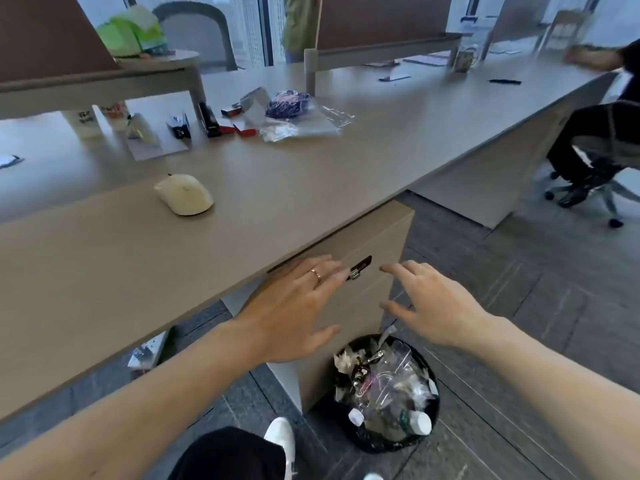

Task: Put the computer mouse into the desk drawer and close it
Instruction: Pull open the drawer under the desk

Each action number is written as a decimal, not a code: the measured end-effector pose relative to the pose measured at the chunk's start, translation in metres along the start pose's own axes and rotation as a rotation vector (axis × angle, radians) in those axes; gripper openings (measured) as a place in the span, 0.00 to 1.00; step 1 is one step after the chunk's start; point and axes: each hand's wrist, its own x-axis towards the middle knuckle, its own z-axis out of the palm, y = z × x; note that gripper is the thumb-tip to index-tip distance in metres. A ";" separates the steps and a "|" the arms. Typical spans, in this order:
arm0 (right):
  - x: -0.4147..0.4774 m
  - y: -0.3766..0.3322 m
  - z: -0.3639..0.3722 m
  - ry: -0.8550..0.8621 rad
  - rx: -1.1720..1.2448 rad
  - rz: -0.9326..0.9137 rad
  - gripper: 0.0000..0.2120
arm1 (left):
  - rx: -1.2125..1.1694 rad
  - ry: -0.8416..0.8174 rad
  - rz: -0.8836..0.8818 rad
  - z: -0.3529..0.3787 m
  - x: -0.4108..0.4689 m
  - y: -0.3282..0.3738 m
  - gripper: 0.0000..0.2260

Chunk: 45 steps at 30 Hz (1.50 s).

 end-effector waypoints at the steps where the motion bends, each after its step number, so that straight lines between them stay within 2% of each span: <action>1: 0.008 -0.001 0.009 -0.003 0.029 0.016 0.29 | -0.046 -0.023 -0.040 0.009 0.004 -0.004 0.36; 5: 0.040 -0.005 0.041 -0.030 0.110 0.116 0.21 | -0.178 -0.037 -0.320 0.033 0.011 -0.022 0.35; 8: 0.059 0.000 0.056 -0.025 0.377 0.274 0.17 | -0.138 -0.027 -0.327 0.043 0.013 -0.024 0.31; 14: 0.086 -0.013 0.071 -0.098 1.110 0.581 0.18 | -0.068 0.091 -0.326 0.046 0.015 -0.016 0.22; 19: 0.094 -0.027 0.070 -0.076 1.469 0.743 0.02 | -0.030 0.059 -0.349 0.046 0.014 -0.012 0.32; 21: 0.095 -0.026 0.072 -0.071 1.610 0.790 0.03 | -0.008 0.066 -0.362 0.045 0.015 -0.011 0.35; 25: 0.093 -0.027 0.079 -0.030 1.562 0.777 0.03 | 0.025 0.036 -0.386 0.040 0.017 -0.003 0.38; 28: 0.091 -0.029 0.083 0.017 1.488 0.767 0.11 | 0.042 -0.013 -0.390 0.034 0.015 0.003 0.42; 35: 0.040 -0.010 0.085 0.059 1.435 0.746 0.09 | -0.020 -0.041 -0.425 0.029 0.014 0.006 0.41; 38: 0.006 0.007 0.084 0.044 1.379 0.775 0.10 | 0.053 -0.088 -0.448 0.028 0.014 0.012 0.45; 43: -0.048 0.026 0.074 0.046 1.329 0.801 0.10 | 0.171 -0.092 -0.463 0.033 0.015 0.027 0.38; 45: -0.069 0.032 0.069 0.044 1.276 0.806 0.10 | 0.173 -0.095 -0.483 0.032 0.015 0.030 0.38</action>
